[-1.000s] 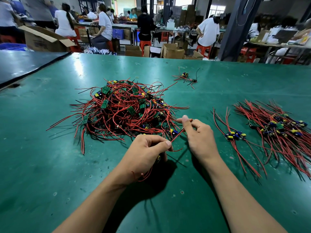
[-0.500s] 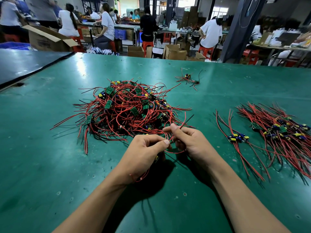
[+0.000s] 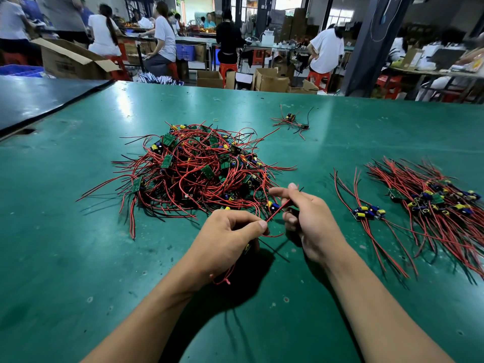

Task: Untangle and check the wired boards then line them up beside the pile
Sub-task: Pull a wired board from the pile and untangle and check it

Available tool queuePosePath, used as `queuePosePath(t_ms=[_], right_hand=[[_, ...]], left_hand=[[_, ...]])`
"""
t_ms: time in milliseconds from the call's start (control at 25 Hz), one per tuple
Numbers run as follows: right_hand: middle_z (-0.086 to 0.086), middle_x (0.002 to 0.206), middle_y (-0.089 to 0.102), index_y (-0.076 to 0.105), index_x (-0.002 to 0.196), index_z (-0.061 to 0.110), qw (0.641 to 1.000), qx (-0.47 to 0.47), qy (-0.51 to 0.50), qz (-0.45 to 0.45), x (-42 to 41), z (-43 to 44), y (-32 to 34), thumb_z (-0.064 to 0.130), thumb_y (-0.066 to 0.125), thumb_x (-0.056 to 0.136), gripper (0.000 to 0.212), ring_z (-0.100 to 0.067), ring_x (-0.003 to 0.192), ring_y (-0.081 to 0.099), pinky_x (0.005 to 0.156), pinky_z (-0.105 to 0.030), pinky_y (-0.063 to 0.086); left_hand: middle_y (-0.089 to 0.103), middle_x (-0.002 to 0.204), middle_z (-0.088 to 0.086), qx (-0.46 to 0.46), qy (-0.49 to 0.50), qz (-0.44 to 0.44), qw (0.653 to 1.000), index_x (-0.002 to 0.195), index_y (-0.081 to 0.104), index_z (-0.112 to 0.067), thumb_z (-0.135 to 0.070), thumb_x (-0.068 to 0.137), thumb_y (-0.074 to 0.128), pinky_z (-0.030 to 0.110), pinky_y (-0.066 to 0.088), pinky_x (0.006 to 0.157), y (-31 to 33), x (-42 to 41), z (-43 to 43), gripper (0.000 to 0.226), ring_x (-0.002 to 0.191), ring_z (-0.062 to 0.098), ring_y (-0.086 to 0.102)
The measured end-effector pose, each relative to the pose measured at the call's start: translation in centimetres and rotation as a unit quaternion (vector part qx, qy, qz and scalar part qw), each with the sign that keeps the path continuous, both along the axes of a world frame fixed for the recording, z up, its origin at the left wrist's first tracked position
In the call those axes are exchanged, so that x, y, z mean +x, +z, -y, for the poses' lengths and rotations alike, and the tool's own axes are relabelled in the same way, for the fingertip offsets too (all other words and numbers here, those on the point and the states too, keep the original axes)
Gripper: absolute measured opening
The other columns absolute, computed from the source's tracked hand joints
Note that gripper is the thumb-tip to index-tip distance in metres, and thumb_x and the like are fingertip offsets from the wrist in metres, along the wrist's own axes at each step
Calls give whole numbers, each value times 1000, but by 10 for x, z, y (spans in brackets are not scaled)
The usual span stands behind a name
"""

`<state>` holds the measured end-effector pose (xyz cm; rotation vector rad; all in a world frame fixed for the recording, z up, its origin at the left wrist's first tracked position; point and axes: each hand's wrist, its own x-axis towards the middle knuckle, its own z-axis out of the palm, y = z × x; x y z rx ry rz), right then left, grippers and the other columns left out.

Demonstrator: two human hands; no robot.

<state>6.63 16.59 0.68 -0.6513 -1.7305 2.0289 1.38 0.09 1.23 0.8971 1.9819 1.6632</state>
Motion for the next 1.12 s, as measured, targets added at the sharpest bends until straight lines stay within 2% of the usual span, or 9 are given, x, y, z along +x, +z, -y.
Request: queuePosePath(t_ms=[120, 240, 440, 520, 640, 720, 840, 960, 1120], right_hand=[[13, 65, 54, 80, 88, 16, 991, -123, 24, -35, 1, -5, 3, 36, 41, 107, 48, -4, 43, 29, 46, -17, 19], [8, 69, 51, 82, 91, 14, 961, -248, 91, -82, 2, -8, 6, 39, 36, 106, 54, -5, 43, 30, 51, -22, 17], [3, 72, 49, 79, 89, 13, 914, -360, 132, -130, 5, -6, 7, 37, 47, 95, 40, -7, 46, 32, 47, -21, 28], [4, 71, 48, 79, 92, 13, 930, -324, 123, -119, 4, -4, 8, 41, 50, 94, 40, -6, 46, 32, 45, -20, 27], [5, 66, 45, 79, 93, 18, 990, -121, 62, -40, 3, 4, 7, 52, 61, 87, 39, -5, 45, 31, 43, -18, 22], [4, 58, 38, 78, 89, 16, 999, -31, 27, -12, 3, 11, 3, 46, 69, 86, 31, -7, 41, 25, 38, -19, 18], [4, 46, 38, 77, 87, 10, 1000, -11, 4, -2, 3, 18, -2, 40, 74, 87, 30, -6, 36, 26, 36, -16, 20], [5, 54, 52, 75, 83, 9, 1000, -15, -18, 10, 1, 18, -1, 40, 76, 85, 31, -6, 38, 34, 38, -17, 25], [9, 56, 56, 74, 77, 12, 998, -14, -45, 32, -2, 16, -2, 32, 61, 98, 32, -6, 39, 36, 40, -18, 23]], left_hand=[[65, 59, 7, -4, 1, 12, 1000, 80, 75, -9, -17, 92, 65, 24, 36, 52, 1, 1, 0, 18, 56, 18, 49], [65, 60, 8, -7, 4, 21, 1000, 81, 74, -7, -16, 92, 64, 26, 37, 57, 2, 2, 0, 18, 58, 20, 51], [66, 59, 5, -16, 2, 3, 1000, 81, 74, -9, -17, 93, 63, 28, 38, 60, 3, 2, 2, 19, 60, 22, 52], [66, 60, 6, -12, 9, 10, 1000, 81, 74, -9, -17, 93, 63, 29, 41, 61, 2, 3, 2, 18, 60, 21, 54], [65, 62, 12, -12, 25, 1, 1000, 80, 74, -10, -19, 91, 66, 27, 43, 60, 0, 3, 2, 16, 58, 17, 55], [67, 68, 18, -11, 34, -16, 999, 81, 74, -10, -19, 90, 67, 26, 43, 58, -1, 3, 1, 15, 58, 15, 56], [70, 70, 12, -12, 56, -42, 997, 82, 75, -13, -20, 89, 68, 22, 45, 58, -1, 4, 0, 12, 57, 9, 55], [68, 67, 5, -7, 74, -48, 996, 84, 76, -16, -21, 89, 69, 21, 46, 59, -2, 3, 1, 10, 57, 7, 54], [67, 66, 8, -16, 76, -62, 995, 82, 74, -15, -20, 89, 69, 23, 44, 58, -3, 3, 0, 11, 57, 8, 52]])
